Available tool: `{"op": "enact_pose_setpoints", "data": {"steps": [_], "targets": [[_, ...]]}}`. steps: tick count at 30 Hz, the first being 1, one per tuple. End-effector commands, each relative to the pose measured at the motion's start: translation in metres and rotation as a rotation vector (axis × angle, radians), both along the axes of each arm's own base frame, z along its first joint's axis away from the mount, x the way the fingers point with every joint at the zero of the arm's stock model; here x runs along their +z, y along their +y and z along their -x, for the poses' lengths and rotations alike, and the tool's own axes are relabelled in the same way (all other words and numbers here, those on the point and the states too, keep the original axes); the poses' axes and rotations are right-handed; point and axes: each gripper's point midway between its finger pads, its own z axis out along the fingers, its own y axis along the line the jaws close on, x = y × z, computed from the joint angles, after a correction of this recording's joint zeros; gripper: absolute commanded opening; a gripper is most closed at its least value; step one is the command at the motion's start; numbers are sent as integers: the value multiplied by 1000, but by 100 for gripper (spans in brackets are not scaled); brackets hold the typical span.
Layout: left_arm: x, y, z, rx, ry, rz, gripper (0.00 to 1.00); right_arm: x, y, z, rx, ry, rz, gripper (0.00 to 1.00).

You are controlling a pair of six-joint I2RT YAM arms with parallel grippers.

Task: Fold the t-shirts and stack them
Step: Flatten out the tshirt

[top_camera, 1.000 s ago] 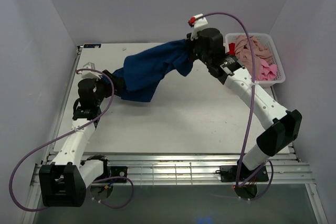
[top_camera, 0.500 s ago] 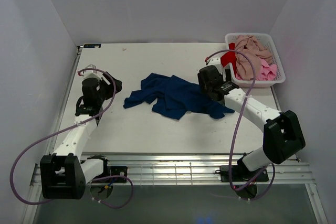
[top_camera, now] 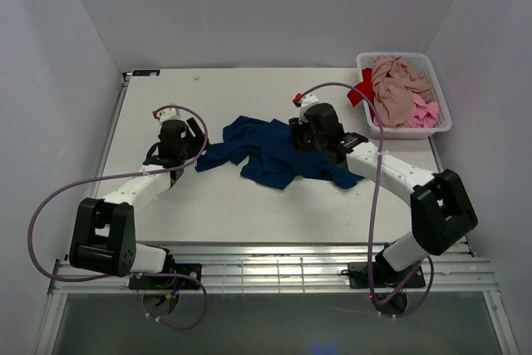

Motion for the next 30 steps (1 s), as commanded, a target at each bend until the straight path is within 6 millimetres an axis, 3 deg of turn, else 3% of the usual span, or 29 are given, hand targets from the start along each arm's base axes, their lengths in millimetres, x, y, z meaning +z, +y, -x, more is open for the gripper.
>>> {"op": "enact_pose_setpoints", "data": {"steps": [1,6,12,20,30], "targets": [[7,11,-6,62,-36,-19,79,-35,47,19,187,86,-66,44],[5,12,-8,54,-45,-40,79,-58,70,20,225,140,-57,50],[-4,14,-7,62,-20,-51,80,-68,89,30,273,171,-55,55],[-13,13,-3,63,-3,-47,80,-59,111,45,319,160,-59,58],[-15,16,3,67,-3,-55,81,-100,121,40,293,206,17,58]]}}
